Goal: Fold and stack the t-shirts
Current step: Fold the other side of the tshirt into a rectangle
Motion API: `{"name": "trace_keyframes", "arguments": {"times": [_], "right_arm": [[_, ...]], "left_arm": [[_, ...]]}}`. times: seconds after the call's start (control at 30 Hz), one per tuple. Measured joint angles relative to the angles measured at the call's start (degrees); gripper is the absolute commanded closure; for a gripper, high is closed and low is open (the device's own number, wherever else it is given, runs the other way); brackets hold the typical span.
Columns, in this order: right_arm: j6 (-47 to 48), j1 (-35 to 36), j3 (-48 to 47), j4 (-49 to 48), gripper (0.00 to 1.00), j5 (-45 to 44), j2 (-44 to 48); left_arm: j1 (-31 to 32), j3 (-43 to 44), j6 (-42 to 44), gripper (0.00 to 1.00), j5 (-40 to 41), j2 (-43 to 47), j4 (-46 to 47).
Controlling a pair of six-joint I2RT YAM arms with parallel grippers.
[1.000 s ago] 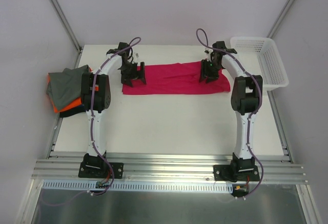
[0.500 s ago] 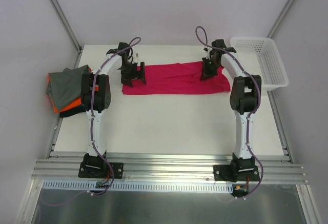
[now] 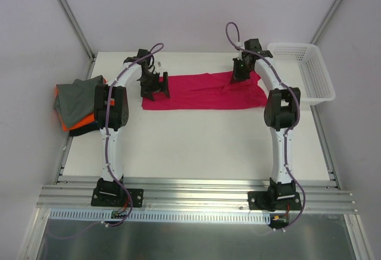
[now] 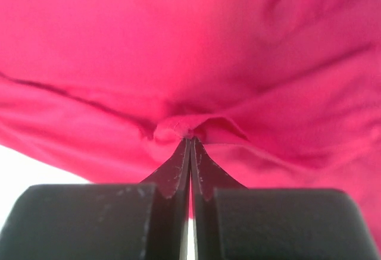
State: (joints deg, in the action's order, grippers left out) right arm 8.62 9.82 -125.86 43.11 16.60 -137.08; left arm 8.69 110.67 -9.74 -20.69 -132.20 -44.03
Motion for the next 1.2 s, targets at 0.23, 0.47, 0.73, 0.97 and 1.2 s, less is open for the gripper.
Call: {"name": "trace_keyframes", "arguments": {"times": [0.23,0.47,0.73,0.97,1.2], "right_arm": [[0.00,1.27,-3.10,-1.42,0.99,-0.83,-4.61],[0.00,3.17,-6.08,-2.29,1.00,-0.94,-7.19],[-0.02,5.31,-8.39,-4.39,0.99,-0.90,-7.39],[-0.17,5.86,-9.68,-5.38,0.39,-1.25,-8.02],[0.66,5.77,-9.68,-5.35,0.33,-1.66,-8.00]], "left_arm": [[0.00,0.00,0.02,0.11,0.02,0.00,0.00],[0.35,0.00,0.04,0.11,0.17,0.00,0.00],[0.39,0.00,0.07,0.11,0.22,0.00,0.00],[0.39,0.00,0.09,0.11,0.22,0.00,0.00],[0.72,0.00,0.15,0.11,0.35,0.00,-0.02]]}}
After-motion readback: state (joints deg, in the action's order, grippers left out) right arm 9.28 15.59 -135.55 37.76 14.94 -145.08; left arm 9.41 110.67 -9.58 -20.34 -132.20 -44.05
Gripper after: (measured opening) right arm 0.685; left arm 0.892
